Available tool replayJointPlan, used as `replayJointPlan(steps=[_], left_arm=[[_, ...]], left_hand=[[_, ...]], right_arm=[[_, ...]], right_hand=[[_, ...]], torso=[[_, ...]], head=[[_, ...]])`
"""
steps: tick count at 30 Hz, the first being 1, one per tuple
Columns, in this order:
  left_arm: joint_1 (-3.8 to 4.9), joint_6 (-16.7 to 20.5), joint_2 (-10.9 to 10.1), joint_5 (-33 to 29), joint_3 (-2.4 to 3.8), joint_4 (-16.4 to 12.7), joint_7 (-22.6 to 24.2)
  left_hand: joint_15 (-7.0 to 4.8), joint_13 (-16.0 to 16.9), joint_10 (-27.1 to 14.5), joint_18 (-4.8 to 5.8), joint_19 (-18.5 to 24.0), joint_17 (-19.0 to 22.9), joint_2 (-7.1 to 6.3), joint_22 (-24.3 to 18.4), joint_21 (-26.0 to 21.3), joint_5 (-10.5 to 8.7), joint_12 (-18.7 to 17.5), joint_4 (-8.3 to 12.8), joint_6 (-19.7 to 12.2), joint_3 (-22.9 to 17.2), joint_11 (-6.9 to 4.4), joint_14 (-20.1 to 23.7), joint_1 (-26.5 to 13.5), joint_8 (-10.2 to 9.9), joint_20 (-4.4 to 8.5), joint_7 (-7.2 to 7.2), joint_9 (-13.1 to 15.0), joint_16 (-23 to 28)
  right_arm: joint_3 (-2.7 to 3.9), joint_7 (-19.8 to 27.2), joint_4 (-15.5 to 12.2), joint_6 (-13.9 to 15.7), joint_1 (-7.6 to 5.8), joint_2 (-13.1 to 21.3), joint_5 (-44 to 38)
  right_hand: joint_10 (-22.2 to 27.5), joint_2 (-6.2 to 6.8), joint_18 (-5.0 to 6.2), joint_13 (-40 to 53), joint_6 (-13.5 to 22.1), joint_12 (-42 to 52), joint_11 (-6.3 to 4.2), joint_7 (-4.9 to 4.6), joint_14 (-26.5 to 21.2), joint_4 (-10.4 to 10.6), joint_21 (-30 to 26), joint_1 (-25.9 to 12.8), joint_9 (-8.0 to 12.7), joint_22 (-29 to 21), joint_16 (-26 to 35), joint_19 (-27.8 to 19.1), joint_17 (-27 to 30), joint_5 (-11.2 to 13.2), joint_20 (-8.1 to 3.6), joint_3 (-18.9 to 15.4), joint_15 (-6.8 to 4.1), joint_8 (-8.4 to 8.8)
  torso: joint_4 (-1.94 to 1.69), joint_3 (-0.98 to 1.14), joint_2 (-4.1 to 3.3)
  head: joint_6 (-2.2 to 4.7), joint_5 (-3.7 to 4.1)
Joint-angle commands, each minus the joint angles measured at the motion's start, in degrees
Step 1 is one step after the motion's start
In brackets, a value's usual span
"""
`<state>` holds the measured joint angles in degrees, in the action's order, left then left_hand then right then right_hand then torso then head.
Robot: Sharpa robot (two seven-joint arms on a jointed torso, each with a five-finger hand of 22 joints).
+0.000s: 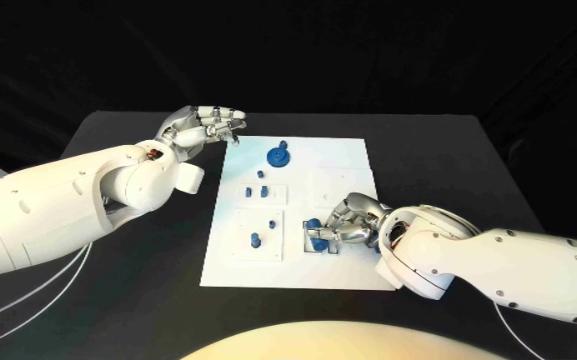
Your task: Assemble the parts on the task board
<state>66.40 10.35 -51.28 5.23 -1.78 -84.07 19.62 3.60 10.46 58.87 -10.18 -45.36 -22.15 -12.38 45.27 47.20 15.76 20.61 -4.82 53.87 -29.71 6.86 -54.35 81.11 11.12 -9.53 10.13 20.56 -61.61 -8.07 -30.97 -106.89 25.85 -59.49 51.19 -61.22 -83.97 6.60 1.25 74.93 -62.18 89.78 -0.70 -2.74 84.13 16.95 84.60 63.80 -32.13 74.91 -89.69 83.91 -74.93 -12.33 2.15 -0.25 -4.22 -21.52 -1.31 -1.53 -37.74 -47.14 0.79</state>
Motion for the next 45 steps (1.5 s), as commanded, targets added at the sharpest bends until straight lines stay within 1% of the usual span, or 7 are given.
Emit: replayJointPlan(steps=[1,7,16,20,24,36,45], left_arm=[[0.02,-0.85,0.04,-0.32,0.03,-0.18,0.25],[0.02,-0.81,-0.03,-0.32,0.03,-0.20,0.21],[0.02,-0.75,-0.13,-0.32,0.03,-0.23,0.22],[0.02,-0.73,-0.19,-0.32,0.03,-0.24,0.23],[0.02,-0.69,-0.27,-0.32,0.03,-0.25,0.22],[0.01,-0.71,-0.30,-0.32,0.02,-0.19,0.17],[0.01,-0.69,-0.33,-0.34,0.02,-0.22,0.17]], left_hand=[[-0.39,-0.05,0.13,-0.18,-0.26,0.10,0.55,0.10,-0.22,0.21,0.40,0.04,0.46,0.35,-0.13,0.12,0.21,0.40,0.10,0.08,-0.09,0.19],[-0.38,-0.06,0.12,-0.18,-0.26,0.10,0.57,0.10,-0.23,0.21,0.40,0.01,0.46,0.37,-0.12,0.12,0.18,0.39,0.10,0.09,-0.10,0.20],[-0.38,-0.06,0.12,-0.18,-0.26,0.10,0.57,0.10,-0.23,0.21,0.40,0.01,0.46,0.37,-0.12,0.12,0.18,0.39,0.10,0.09,-0.10,0.20],[-0.38,-0.06,0.12,-0.18,-0.26,0.10,0.57,0.10,-0.23,0.21,0.40,0.01,0.46,0.37,-0.12,0.12,0.18,0.39,0.10,0.09,-0.10,0.20],[-0.38,-0.06,0.12,-0.18,-0.26,0.10,0.57,0.10,-0.23,0.21,0.40,0.01,0.46,0.37,-0.12,0.12,0.18,0.39,0.10,0.09,-0.10,0.20],[-0.37,-0.07,0.10,-0.18,-0.26,0.11,0.66,0.11,-0.25,0.22,0.42,-0.05,0.44,0.37,-0.11,0.12,0.15,0.39,0.10,0.10,-0.12,0.21],[-0.37,-0.08,0.09,-0.18,-0.27,0.12,0.72,0.13,-0.27,0.23,0.45,-0.06,0.46,0.36,-0.12,0.13,0.17,0.40,0.10,0.10,-0.14,0.21]], right_arm=[[-0.02,-0.44,0.09,-1.58,0.09,-0.20,-1.40],[-0.02,-0.59,0.27,-0.78,0.13,-0.25,-2.60],[-0.03,0.43,-0.23,0.39,0.26,0.31,-4.18],[-0.03,2.38,-1.08,0.49,0.34,1.02,-4.42],[-0.03,4.69,-2.37,0.35,0.45,1.95,-4.48],[-0.02,5.93,-2.99,-0.93,0.83,2.73,-4.50],[-0.02,3.97,-1.69,-2.04,1.01,1.80,-6.19]], right_hand=[[-6.03,0.35,-0.17,15.07,0.55,0.22,-0.34,-0.33,5.87,-0.07,-0.49,-1.44,-0.02,13.65,-0.31,4.62,-15.07,-0.04,-0.41,-1.73,-0.25,-0.10],[-6.03,0.97,-0.09,15.07,1.14,0.22,-0.24,-0.44,5.87,0.10,-0.90,-4.51,-0.36,13.54,-0.31,4.49,-15.07,-0.47,-0.31,-6.22,-0.15,-0.65],[-6.03,0.90,-0.11,15.07,1.27,0.22,-0.22,-0.45,5.87,0.06,-0.80,-5.05,-0.44,13.57,-0.31,4.50,-15.07,-0.64,-0.28,-6.75,-0.13,-0.82],[-6.03,-0.03,-0.14,15.07,1.48,0.22,-0.31,-0.36,5.87,-0.19,-0.57,0.08,-0.57,13.62,-0.31,4.56,-15.07,-0.32,-0.33,-5.46,-0.20,-1.20],[-6.03,0.79,-0.22,15.07,1.48,0.22,-0.39,-0.28,5.87,-0.20,-0.13,3.80,-0.50,13.73,-0.31,4.66,-15.07,-0.38,-0.39,-3.46,-0.27,-1.33],[-6.03,1.71,-0.32,15.07,1.33,0.22,-0.45,-0.22,5.87,-0.21,0.41,5.56,-0.35,13.86,-0.31,4.80,-15.07,-0.39,-0.44,-2.07,-0.32,-1.36],[-6.03,0.61,-0.37,15.07,1.30,0.22,-0.61,-0.03,5.87,-0.41,0.67,9.11,0.18,13.92,-0.31,4.86,-15.07,-0.45,-0.54,1.64,-0.46,-1.02]], torso=[[0.06,-0.01,0.07],[0.04,-0.01,0.08],[0.06,0.03,0.06],[0.05,0.02,0.05],[0.09,0.04,0.06],[0.05,0.02,0.05],[-0.02,0.01,0.03]], head=[[-0.13,-0.04],[-0.06,-0.06],[0.01,-0.10],[0.12,-0.22],[0.10,-0.34],[0.10,-0.31],[-0.10,-0.35]])
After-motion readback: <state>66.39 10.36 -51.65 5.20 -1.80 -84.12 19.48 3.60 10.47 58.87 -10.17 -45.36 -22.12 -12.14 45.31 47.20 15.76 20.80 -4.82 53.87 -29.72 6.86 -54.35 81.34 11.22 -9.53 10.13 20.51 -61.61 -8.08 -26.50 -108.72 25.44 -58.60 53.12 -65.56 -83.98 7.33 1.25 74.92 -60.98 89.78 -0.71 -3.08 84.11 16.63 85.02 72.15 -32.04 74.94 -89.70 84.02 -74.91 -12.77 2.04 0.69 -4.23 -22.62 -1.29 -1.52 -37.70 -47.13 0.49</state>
